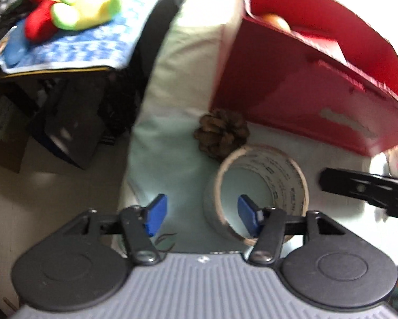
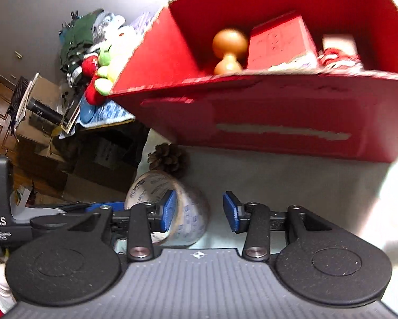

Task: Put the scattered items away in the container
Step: 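Close the right gripper on the rim of the clear tape roll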

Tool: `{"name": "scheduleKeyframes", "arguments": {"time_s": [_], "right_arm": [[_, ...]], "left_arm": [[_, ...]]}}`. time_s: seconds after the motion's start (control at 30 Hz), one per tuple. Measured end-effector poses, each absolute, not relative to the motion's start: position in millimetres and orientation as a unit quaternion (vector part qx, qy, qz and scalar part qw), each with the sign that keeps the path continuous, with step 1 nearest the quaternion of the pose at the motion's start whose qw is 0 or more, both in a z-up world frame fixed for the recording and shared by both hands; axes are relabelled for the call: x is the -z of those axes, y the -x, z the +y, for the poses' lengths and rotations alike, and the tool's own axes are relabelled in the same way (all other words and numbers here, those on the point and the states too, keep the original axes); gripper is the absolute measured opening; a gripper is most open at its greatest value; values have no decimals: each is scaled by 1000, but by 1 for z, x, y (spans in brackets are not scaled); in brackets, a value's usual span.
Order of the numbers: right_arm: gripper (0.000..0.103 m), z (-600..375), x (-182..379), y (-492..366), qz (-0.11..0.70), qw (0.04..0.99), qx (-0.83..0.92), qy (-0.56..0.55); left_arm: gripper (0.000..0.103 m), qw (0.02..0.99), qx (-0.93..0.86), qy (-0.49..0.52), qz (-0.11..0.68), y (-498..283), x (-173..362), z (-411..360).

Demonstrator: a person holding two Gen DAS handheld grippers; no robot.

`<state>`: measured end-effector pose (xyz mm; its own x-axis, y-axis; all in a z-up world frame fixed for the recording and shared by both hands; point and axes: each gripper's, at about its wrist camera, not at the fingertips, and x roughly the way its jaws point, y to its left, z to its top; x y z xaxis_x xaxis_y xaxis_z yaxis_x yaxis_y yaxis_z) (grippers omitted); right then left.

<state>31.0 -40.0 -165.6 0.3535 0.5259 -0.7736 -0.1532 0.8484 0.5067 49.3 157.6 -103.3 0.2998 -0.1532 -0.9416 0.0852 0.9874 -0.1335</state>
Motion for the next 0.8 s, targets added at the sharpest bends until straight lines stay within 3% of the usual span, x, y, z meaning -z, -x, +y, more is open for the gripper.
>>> {"name": "scheduleKeyframes", "arguments": {"time_s": [0.17, 0.27, 0.33, 0.4, 0.8], "right_arm": [[43, -16, 171, -34, 539, 802, -207, -155], [38, -8, 177, -36, 552, 797, -197, -145], [33, -6, 182, -36, 560, 793, -190, -147], [22, -6, 186, -36, 569, 788, -182, -148], [22, -62, 153, -3, 567, 799, -136, -146]], "left_arm": [[37, 792, 103, 18, 601, -54, 114, 154], [22, 788, 128, 0, 603, -56, 114, 150], [21, 787, 139, -17, 601, -55, 115, 145], [18, 786, 151, -42, 598, -54, 114, 138], [18, 747, 286, -139, 584, -38, 86, 73]]}}
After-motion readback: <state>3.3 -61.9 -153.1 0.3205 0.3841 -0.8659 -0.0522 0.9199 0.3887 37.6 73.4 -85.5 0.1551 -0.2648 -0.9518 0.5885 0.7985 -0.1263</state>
